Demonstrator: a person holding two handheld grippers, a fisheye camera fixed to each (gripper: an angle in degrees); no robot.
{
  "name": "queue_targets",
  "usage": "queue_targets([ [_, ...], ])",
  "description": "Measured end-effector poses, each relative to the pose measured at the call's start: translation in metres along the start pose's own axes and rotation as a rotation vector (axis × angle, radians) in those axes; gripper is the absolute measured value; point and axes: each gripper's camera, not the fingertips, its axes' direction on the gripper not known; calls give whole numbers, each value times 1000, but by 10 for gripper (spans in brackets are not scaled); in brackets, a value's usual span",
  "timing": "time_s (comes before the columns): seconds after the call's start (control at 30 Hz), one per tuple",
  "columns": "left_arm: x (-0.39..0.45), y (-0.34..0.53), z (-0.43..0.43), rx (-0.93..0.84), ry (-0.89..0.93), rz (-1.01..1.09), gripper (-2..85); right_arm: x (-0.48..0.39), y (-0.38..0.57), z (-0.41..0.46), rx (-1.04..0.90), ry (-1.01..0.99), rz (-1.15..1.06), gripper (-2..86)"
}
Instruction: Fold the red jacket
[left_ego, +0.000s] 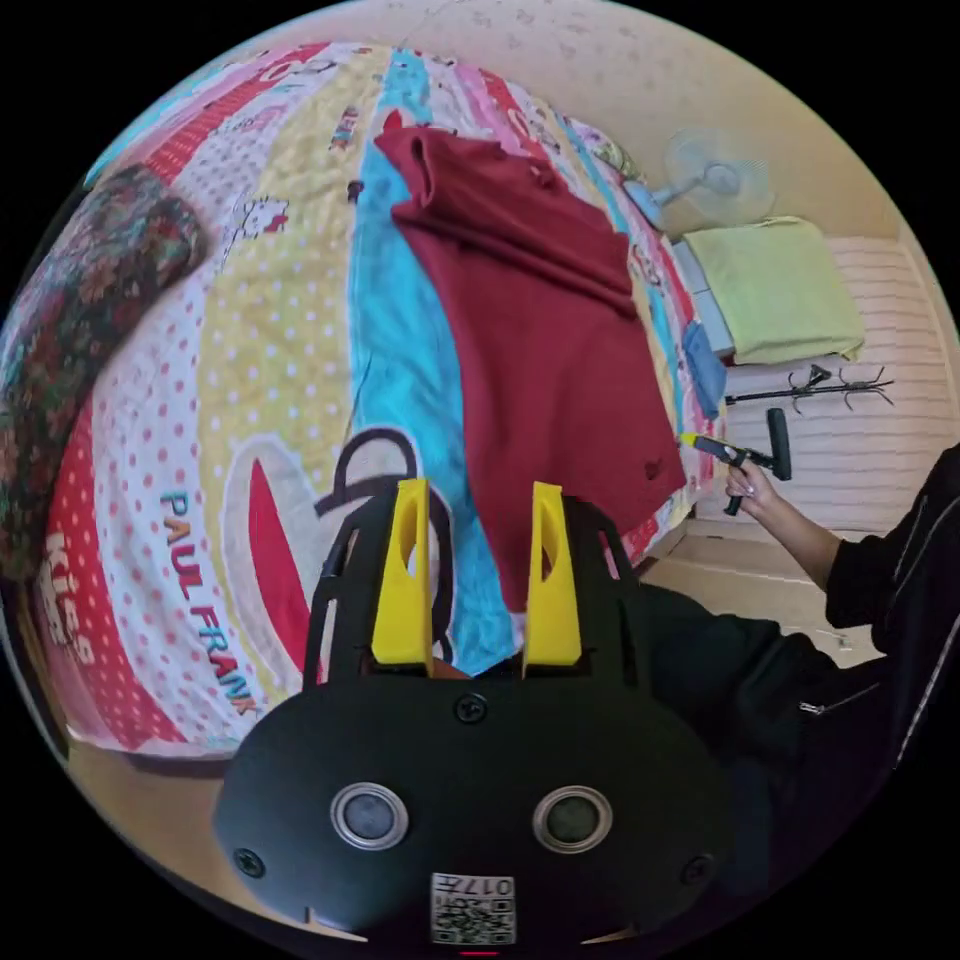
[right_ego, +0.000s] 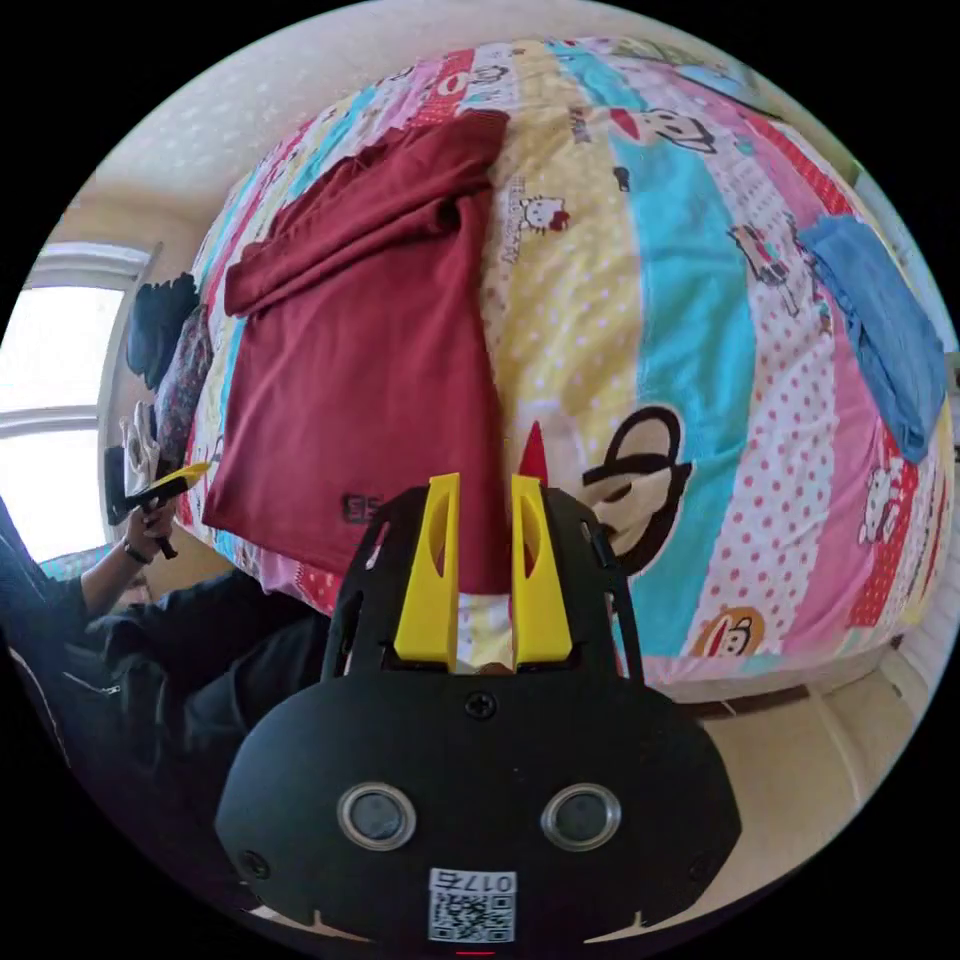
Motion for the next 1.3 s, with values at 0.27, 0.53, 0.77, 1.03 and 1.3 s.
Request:
queue_targets([
  [0.27, 8, 10, 52, 21, 106, -66, 78, 28, 73, 23, 110, -149, 146, 99],
  [0.53, -15, -7, 80, -20, 183, -134, 66, 22, 84, 3, 194, -93, 84, 94],
  [0.77, -43, -19, 116, -104, 260, -216, 33, 62, 79, 32, 107, -187, 149, 68],
  [1.03, -23, 30, 4, 112, 308, -105, 5, 38, 99, -66, 122, -378, -28, 36],
  [1.3, -42, 141, -36, -94, 494, -197, 3, 17, 193, -114, -131, -316, -52, 33],
])
